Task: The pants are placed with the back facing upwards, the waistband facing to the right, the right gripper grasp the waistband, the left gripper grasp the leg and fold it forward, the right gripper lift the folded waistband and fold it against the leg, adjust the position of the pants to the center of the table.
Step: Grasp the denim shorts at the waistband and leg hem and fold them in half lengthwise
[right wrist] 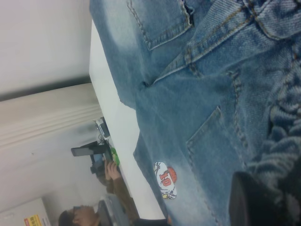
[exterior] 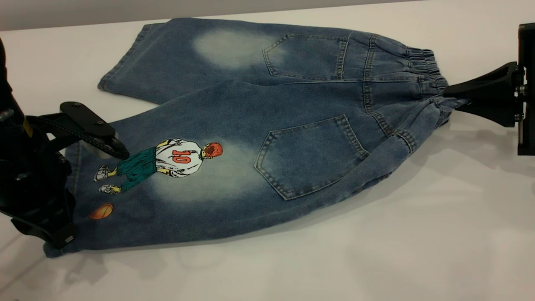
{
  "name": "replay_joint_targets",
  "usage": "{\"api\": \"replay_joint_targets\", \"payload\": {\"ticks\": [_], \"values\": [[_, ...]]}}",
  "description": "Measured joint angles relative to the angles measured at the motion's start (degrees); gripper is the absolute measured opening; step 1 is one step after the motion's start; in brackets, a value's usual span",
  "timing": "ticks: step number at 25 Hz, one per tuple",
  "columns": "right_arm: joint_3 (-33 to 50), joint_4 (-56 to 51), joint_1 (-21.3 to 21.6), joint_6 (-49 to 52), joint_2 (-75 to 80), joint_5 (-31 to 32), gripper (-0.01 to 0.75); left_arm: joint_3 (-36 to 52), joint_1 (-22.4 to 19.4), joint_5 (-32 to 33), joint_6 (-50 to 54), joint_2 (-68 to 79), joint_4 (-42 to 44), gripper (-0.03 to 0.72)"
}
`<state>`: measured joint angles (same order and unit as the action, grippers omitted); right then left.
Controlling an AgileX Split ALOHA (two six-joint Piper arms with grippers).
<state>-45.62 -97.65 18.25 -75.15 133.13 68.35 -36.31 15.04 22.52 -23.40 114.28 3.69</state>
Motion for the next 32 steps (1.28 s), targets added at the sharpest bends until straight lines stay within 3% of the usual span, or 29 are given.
{"api": "replay_joint_targets", "payload": {"ticks": [9,19,29,32], "values": [[0.0,0.05,0.0,0.11,0.0,1.77,0.025,0.06,0.0,0.53,1.5,-1.14,-0.94,0.062],[1.26,2.88,0.0,1.51,-0.05,1.65,0.025,0.31,0.11,5.44,1.37,-12.86,-1.25,0.037],[15.54,-2.93,0.0,-7.65,-0.05,1.64,0.025,1.42,0.11,12.51,0.69,-27.12,-3.08,0.036],[20.68,-2.55,0.0,-11.89,-0.24,1.64,0.025,1.42,0.11,11.53,-1.7,-31.24,-3.69,0.036]]}}
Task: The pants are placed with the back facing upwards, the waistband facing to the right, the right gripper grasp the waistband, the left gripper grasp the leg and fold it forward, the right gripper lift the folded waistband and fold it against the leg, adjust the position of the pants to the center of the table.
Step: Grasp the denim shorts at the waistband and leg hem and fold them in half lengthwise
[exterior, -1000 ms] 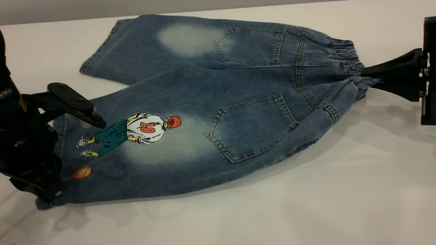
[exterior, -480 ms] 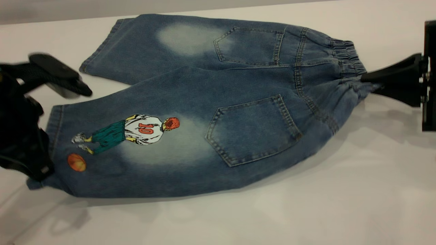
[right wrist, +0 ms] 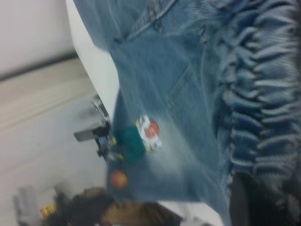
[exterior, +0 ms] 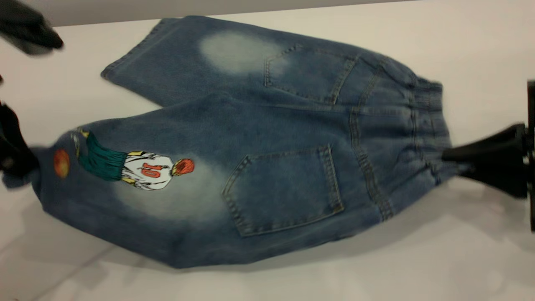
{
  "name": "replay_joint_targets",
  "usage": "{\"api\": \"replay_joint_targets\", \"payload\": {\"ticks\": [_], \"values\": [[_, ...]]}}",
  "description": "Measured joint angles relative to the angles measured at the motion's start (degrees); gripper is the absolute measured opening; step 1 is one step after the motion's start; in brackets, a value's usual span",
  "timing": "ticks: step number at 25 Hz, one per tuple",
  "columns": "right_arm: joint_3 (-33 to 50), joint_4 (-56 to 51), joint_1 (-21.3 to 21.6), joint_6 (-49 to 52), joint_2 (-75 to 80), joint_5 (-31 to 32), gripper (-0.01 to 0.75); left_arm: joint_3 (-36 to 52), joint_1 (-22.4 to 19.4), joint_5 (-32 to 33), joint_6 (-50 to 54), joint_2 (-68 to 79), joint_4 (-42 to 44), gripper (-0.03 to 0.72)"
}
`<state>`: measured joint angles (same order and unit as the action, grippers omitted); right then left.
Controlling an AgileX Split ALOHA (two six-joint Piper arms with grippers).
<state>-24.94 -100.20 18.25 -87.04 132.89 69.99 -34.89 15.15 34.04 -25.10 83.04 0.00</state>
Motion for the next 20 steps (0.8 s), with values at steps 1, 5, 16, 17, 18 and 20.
{"api": "replay_joint_targets", "payload": {"ticks": [1,5,16,17,18,20], "values": [[1.5,0.0,0.0,-1.15,-0.22,0.0,0.025,0.0,0.0,-1.19,-0.77,-1.34,0.0,0.036],[4.9,0.05,0.0,-2.93,-3.45,-0.07,0.025,-0.18,-0.84,-5.64,1.09,-3.37,5.43,0.036],[-0.37,0.6,0.0,11.72,-17.37,0.05,0.025,-6.33,-5.94,-21.6,18.3,-0.53,21.85,0.036],[-1.37,0.6,0.0,13.07,-17.37,0.14,0.025,-7.56,-6.89,-22.16,19.7,0.29,23.51,0.036],[-2.39,0.6,0.0,14.64,-17.37,-0.05,0.025,-8.66,-7.91,-22.65,20.86,1.44,24.99,0.036],[-4.46,0.6,0.0,17.63,-17.37,0.01,0.025,-11.54,-9.31,-22.88,22.33,4.24,27.01,0.036]]}}
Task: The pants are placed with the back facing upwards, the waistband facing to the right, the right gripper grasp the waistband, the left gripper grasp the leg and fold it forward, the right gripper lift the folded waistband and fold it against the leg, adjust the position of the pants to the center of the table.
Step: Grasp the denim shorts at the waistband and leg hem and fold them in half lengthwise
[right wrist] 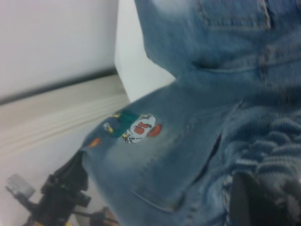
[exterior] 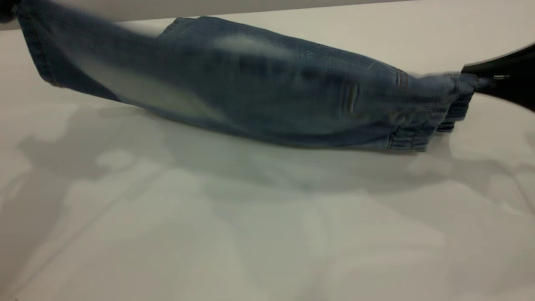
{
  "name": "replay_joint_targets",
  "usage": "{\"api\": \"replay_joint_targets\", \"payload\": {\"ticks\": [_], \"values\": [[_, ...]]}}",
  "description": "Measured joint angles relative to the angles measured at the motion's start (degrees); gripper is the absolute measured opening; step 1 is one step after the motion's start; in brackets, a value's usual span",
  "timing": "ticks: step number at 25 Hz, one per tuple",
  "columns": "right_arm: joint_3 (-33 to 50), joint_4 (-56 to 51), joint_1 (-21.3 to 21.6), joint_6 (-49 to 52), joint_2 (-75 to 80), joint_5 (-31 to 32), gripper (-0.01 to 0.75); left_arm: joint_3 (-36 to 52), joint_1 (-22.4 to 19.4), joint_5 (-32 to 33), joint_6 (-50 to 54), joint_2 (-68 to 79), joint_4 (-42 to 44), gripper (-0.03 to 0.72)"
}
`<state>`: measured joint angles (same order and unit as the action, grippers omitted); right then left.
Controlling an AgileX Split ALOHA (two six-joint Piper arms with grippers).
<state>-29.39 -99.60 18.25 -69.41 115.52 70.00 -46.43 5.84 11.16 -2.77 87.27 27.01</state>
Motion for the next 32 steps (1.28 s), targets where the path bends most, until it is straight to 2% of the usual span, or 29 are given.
{"api": "replay_joint_targets", "payload": {"ticks": [5,13,20,26,32], "values": [[-6.21,0.02,0.0,6.8,0.05,-0.54,0.025,-7.9,-0.64,-1.6,0.41,8.29,0.43,0.036],[-13.32,-0.26,-0.19,14.84,0.83,-13.57,0.025,-23.21,-0.41,-2.2,0.3,23.95,0.15,0.036],[-19.08,-0.46,-4.18,18.28,4.96,-19.72,0.025,-35.55,2.87,0.09,-3.33,33.98,0.65,0.036],[-24.36,-0.46,-5.74,21.29,8.73,-20.75,0.025,-43.33,4.03,2.3,-3.22,40.11,2.13,0.036],[-24.85,-0.31,-5.74,20.55,9.18,-20.17,0.029,-44.2,4.06,2.0,-3.15,43.39,3.94,0.036]]}}
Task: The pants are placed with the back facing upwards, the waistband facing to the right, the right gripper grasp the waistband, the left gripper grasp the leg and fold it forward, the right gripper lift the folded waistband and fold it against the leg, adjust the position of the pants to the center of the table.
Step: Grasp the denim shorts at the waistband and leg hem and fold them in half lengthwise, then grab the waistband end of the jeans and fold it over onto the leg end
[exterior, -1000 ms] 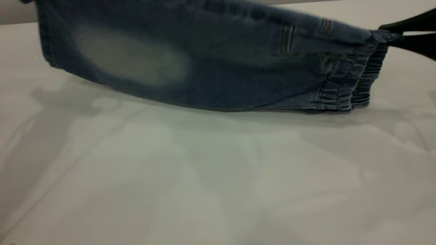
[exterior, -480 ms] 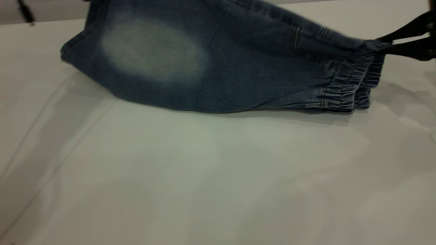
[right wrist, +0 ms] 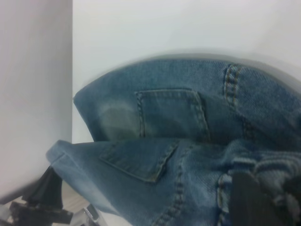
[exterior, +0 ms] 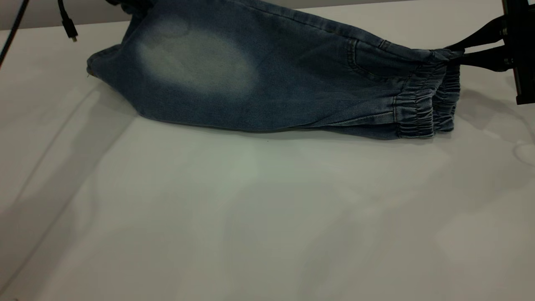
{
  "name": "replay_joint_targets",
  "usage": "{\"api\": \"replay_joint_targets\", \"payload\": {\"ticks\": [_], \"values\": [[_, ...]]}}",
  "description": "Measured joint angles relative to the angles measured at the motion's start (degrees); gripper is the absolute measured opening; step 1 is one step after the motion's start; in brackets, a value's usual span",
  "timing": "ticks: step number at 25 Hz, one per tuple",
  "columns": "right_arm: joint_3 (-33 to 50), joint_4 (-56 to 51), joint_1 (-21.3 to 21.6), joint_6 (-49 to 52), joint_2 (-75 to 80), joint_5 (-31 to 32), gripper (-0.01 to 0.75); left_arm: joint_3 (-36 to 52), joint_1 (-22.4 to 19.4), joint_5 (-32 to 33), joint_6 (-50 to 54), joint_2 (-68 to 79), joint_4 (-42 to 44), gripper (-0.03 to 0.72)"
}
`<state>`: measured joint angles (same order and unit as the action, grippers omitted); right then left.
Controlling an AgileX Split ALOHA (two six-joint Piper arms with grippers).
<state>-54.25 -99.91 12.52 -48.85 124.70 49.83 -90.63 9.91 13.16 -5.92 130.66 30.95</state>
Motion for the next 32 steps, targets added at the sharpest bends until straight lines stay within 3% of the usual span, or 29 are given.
{"api": "replay_joint_targets", "payload": {"ticks": [20,24,32], "values": [[-0.26,0.05,0.0,-2.75,0.0,2.61,0.165,-3.26,0.0,-2.64,0.83,2.33,2.08,0.065],[-2.19,0.1,0.05,-2.96,-0.11,4.57,0.231,-3.26,0.0,-2.32,0.85,2.33,2.08,0.14],[-5.66,-0.18,0.05,-4.48,-0.11,8.34,0.363,-4.88,0.0,-0.26,4.42,1.6,2.01,0.375]]}}
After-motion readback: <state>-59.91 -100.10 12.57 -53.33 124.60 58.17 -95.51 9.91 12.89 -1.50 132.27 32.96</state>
